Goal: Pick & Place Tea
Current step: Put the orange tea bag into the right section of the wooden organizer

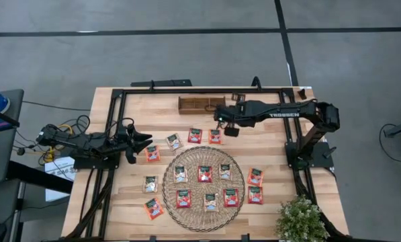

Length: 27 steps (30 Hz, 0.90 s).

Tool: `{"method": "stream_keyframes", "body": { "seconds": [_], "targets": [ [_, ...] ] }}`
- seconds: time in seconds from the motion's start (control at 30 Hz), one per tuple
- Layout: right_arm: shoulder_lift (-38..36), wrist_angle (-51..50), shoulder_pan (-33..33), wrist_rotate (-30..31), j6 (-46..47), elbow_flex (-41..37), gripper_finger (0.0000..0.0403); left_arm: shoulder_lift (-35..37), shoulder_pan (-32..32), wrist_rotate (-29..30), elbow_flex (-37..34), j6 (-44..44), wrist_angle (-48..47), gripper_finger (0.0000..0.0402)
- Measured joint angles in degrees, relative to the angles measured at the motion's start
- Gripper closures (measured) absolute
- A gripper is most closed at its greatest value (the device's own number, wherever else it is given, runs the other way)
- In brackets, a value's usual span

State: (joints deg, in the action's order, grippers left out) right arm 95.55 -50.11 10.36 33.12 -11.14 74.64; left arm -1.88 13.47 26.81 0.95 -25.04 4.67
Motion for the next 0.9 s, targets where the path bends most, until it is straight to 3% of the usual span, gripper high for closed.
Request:
{"method": "stream_keyframes", "body": {
  "seconds": [0.43, 0.67, 0.9],
  "targets": [
    [0.4, 10.0, 4.0, 17.1, -13.2, 6.4, 0.0403, 0.0, 0.0, 0.0, 0.0, 0.0, 0.0, 0.0263],
    [0.9, 18.9, 5.6, 18.1, -19.3, 6.5, 0.0403, 0.0, 0.0, 0.0, 0.0, 0.0, 0.0, 0.0263],
    [7.0, 21.5, 6.7, 18.2, -20.0, 6.6, 0.0403, 0.0, 0.0, 0.0, 0.0, 0.0, 0.0, 0.0263]
  ]
}}
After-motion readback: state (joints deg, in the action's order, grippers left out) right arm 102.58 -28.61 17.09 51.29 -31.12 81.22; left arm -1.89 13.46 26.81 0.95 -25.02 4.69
